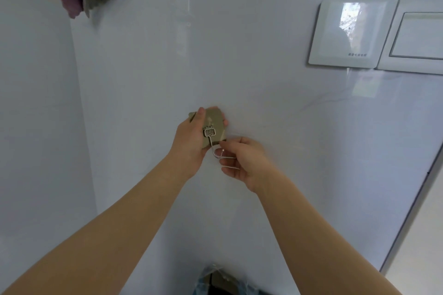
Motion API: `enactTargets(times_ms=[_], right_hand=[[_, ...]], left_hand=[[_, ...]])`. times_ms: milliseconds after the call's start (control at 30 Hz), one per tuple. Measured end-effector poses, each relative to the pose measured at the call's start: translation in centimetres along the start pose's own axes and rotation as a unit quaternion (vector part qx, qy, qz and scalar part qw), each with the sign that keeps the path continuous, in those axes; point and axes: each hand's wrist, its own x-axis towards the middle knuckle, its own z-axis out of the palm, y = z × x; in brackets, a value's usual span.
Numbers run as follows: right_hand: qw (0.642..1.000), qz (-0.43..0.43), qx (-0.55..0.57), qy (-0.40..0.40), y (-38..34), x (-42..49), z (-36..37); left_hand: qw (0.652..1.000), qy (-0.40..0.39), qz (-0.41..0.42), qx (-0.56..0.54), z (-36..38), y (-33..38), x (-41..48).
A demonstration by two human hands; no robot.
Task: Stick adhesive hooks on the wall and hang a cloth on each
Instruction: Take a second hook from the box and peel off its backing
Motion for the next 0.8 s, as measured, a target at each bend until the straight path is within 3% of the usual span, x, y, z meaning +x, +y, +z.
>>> enactTargets(times_ms=[167, 267, 367, 433, 600, 700, 800], right_hand=[[0.981, -0.16, -0.046, 0.1, -0.7, -0.1, 0.4], [0.964, -0.24, -0.097, 0.062, -1.2, -0.7, 1.0], [0.96, -0.25, -0.129, -0.008, -1.1, -1.1, 1.8], [0.957, -0.265, -0.116, -0.014, -1.2, -1.2, 2.2], [0.956, -0.277, -0.097, 0.006, -1.4, -1.2, 2.5], [0.959, -0.271, -0.084, 0.009, -1.7, -1.2, 2.8], [0.958, -0.267, -0.067, 0.074, -1.8, -1.0, 2.7]], left_hand=[[0.999, 0.015, 0.0, 0.037, -0.3, 0.2, -0.1], [0.999, 0.006, -0.013, 0.039, -0.1, 0.1, -0.3], [0.999, -0.037, -0.033, -0.021, 0.2, 0.5, -0.9], [0.993, -0.086, -0.045, -0.071, 0.1, 0.9, -1.1], [0.984, -0.153, -0.046, -0.076, -0.5, 1.8, -1.1], [0.989, -0.139, -0.031, -0.027, -0.5, 2.4, -1.3], [0.992, -0.085, 0.018, 0.09, -0.8, 2.5, -1.4]])
